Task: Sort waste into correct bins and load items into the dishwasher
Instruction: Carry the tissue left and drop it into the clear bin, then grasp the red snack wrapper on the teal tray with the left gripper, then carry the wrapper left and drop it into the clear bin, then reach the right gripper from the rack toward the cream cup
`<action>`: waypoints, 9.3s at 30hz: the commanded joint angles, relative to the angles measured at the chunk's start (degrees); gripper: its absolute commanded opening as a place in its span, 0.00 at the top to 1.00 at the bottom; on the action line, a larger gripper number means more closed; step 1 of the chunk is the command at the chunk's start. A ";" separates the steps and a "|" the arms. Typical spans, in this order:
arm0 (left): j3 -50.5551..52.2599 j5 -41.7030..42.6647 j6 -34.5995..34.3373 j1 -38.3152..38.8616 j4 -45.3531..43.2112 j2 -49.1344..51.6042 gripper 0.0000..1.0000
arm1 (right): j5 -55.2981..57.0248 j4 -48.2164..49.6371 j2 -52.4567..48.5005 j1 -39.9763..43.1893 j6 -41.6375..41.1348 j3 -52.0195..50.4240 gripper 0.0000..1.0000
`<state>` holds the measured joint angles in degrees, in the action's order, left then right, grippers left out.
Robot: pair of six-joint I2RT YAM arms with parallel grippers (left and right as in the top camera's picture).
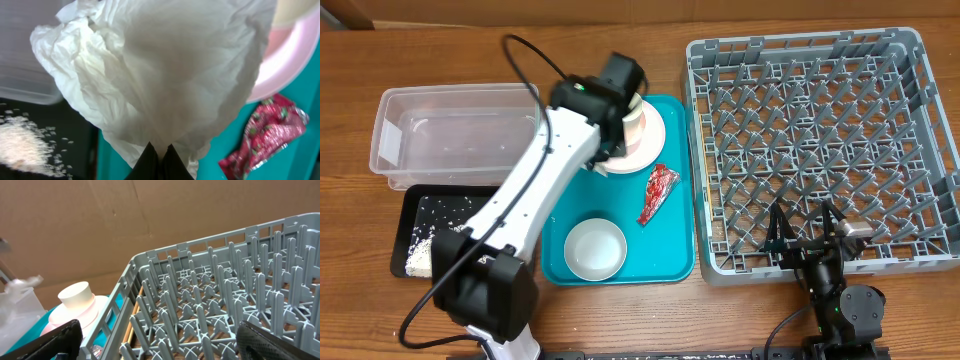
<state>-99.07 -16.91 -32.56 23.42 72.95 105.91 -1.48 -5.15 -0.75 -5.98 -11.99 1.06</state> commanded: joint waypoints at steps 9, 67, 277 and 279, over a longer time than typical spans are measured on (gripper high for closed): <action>-2.10 -5.95 0.85 -15.21 1.46 -3.19 0.96 | 0.31 0.39 0.48 0.26 -0.07 -0.61 0.00; 5.68 29.51 13.97 -14.40 -2.69 -8.70 0.50 | 0.31 0.39 0.46 0.26 -0.07 -0.61 0.00; 8.44 35.98 11.80 -32.41 -11.67 -15.15 0.00 | -6.88 -53.96 -118.05 -26.91 9.49 117.81 0.32; 8.44 35.98 11.80 -32.41 -11.67 -15.15 0.00 | -6.88 -52.70 -118.95 -27.52 9.49 117.81 0.41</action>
<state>-90.04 18.50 -21.41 -8.78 61.28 90.65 -9.21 -58.96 -118.50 -32.73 -3.16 117.36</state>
